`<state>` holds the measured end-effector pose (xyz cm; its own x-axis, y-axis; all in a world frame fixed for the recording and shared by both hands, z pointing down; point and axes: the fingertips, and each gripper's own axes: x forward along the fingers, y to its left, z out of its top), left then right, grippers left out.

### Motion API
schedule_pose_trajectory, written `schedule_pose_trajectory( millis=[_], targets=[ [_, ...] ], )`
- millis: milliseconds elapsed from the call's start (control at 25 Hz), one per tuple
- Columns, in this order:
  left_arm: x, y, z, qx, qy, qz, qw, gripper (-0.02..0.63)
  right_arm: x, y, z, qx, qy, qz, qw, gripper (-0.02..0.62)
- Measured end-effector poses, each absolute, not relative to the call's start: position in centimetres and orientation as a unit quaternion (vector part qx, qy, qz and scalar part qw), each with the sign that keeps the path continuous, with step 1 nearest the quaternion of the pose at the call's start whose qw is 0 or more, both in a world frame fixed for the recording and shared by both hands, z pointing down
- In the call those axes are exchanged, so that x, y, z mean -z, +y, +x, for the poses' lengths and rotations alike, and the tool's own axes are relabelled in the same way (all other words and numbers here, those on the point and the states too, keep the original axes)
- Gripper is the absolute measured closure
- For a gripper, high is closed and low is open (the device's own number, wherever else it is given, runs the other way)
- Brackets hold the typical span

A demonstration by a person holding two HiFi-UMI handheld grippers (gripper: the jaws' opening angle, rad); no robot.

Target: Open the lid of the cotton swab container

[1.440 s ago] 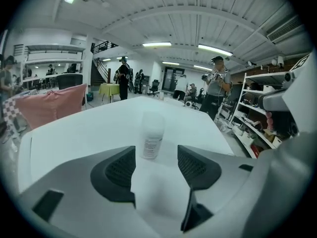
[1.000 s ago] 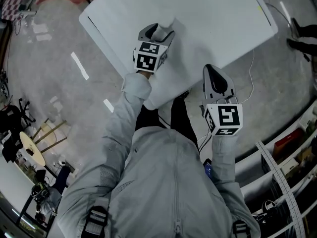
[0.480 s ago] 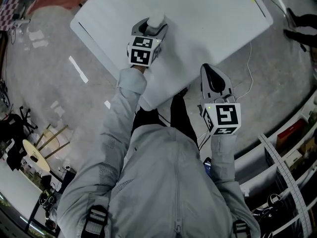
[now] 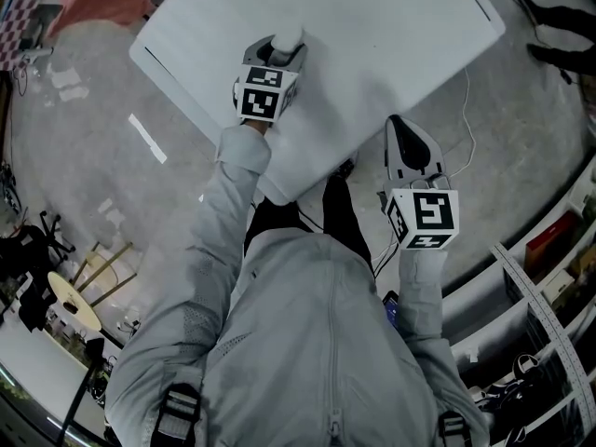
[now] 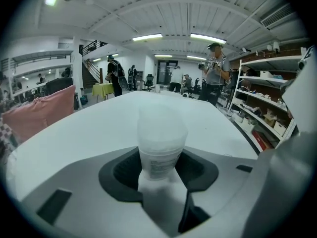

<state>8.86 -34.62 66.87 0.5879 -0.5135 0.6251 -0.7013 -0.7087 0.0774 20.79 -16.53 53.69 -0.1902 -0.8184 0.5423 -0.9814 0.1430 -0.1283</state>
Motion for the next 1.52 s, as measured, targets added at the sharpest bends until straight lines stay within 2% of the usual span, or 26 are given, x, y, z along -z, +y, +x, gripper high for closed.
schedule_pose_trajectory(
  millis=[400, 880, 1520],
  targets=[
    [-65.0, -30.5, 8.5, -0.309, -0.293, 0.894, 0.140, 0.400, -51.7, -15.5, 21.0, -0.220, -0.732, 0.623, 0.163, 0.558],
    [-57.6, -23.0, 10.0, -0.267, -0.158, 0.946, 0.092, 0.400, -47.0, -15.6, 18.0, -0.158, -0.788, 0.581, 0.131, 0.558],
    [-48.8, -22.5, 5.4, -0.233, -0.214, 0.947, 0.054, 0.400, -41.7, -17.5, 14.6, -0.096, -0.818, 0.551, 0.137, 0.558]
  ],
)
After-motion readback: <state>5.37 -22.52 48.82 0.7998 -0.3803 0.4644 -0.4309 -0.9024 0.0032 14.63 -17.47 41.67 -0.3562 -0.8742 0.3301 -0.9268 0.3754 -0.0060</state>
